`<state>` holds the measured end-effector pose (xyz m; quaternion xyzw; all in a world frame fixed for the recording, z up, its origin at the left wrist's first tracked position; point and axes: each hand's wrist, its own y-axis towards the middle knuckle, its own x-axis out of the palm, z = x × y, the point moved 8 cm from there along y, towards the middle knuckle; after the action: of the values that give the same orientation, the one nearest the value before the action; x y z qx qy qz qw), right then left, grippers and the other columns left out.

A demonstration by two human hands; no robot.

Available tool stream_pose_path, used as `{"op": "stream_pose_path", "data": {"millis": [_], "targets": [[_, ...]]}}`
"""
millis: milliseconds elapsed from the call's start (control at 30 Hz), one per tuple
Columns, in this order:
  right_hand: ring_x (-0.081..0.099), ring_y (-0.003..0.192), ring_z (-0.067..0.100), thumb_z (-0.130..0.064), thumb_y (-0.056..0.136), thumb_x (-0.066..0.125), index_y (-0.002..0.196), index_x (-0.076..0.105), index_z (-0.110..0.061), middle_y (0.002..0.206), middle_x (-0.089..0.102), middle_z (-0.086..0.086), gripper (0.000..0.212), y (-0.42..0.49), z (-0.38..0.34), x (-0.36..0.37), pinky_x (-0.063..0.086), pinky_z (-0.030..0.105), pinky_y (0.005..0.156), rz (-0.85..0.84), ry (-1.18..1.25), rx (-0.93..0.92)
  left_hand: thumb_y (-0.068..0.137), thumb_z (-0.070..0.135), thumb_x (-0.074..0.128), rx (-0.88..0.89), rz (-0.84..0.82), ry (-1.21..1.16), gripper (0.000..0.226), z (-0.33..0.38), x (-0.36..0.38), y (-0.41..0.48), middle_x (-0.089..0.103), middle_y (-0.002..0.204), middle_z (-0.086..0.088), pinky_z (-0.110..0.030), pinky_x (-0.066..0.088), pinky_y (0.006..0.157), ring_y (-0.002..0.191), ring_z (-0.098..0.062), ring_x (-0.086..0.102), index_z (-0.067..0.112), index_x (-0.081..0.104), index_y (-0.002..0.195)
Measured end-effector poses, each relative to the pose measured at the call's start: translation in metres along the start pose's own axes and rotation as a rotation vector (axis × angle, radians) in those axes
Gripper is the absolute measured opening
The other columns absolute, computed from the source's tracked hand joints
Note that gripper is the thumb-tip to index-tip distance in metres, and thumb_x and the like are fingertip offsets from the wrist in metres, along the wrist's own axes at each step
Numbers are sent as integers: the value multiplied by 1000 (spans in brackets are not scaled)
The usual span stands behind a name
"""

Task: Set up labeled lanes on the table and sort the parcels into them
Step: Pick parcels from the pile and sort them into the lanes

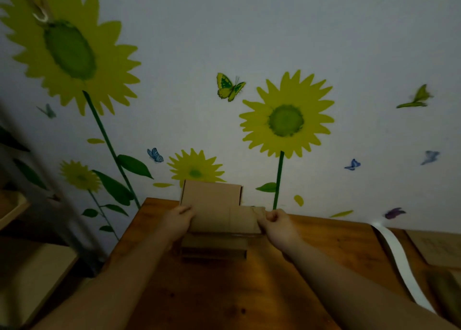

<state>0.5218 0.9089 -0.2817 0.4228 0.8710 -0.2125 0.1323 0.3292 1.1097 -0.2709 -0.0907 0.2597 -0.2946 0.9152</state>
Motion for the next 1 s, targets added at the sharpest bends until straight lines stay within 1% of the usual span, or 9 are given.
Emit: {"op": "stream_pose_path", "data": {"millis": [100, 200, 267, 333, 433, 567, 700, 833, 1000], "targets": [[56, 83, 14, -38, 87, 65, 102, 49, -18, 96, 56, 1, 29, -21, 2, -36, 48, 28, 68, -18, 28, -39, 95, 41, 47, 20, 30, -57, 26, 17, 18, -34, 54, 99, -3, -26, 39, 63, 83, -16, 50, 18, 57, 103], [55, 77, 15, -40, 88, 62, 87, 54, -15, 86, 59, 2, 27, -47, 9, -79, 45, 28, 63, -4, 70, -78, 91, 31, 56, 39, 90, -44, 18, 30, 40, -71, 55, 85, -5, -28, 39, 58, 71, -16, 50, 15, 50, 86], [55, 73, 17, -29, 89, 62, 79, 51, -15, 79, 58, 3, 21, -65, 18, -110, 46, 33, 64, 31, 76, -109, 85, 14, 62, 41, 91, -29, 14, 35, 62, -98, 58, 87, -6, -32, 45, 64, 73, -20, 55, 14, 49, 87], [60, 83, 20, -15, 87, 64, 87, 52, -15, 88, 61, 3, 12, -82, 32, -140, 53, 39, 75, 40, 81, -114, 78, -1, 63, 58, 52, -49, 30, 41, 90, -124, 64, 99, -9, -34, 51, 74, 86, -23, 61, 12, 51, 102], [64, 92, 21, -2, 82, 64, 109, 52, -16, 101, 64, 2, 32, -110, 50, -182, 56, 43, 84, 24, 112, -113, 74, -10, 63, 104, -18, -59, 55, 51, 131, -164, 66, 95, 0, -20, 50, 58, 82, -14, 63, 12, 51, 124], [64, 92, 14, 7, 80, 60, 121, 52, -19, 101, 66, -5, 49, -147, 69, -238, 57, 33, 76, 70, 105, -162, 71, -13, 63, 189, -71, -74, 57, 78, 169, -216, 64, 87, -1, -24, 47, 51, 71, -16, 62, 17, 50, 118], [65, 79, 12, -1, 83, 65, 107, 52, -22, 91, 65, -6, 35, -187, 94, -292, 55, 30, 61, 174, 144, -159, 73, -12, 63, 278, -196, -64, 55, 108, 204, -257, 61, 101, -23, -37, 52, 63, 81, -32, 63, 18, 47, 116], [67, 79, 16, -7, 82, 68, 105, 47, -18, 93, 66, 3, 33, -238, 140, -326, 56, 30, 64, 231, 209, -59, 75, -7, 66, 305, -352, -54, 45, 111, 249, -298, 62, 98, -8, -25, 50, 54, 80, -20, 63, 19, 47, 106], [66, 90, 13, -14, 86, 66, 112, 45, -22, 102, 63, -2, 34, -303, 189, -358, 57, 27, 70, 314, 237, 8, 76, -2, 69, 304, -502, -57, 41, 96, 301, -343, 63, 100, -7, -24, 51, 57, 84, -17, 65, 21, 44, 99]]}}
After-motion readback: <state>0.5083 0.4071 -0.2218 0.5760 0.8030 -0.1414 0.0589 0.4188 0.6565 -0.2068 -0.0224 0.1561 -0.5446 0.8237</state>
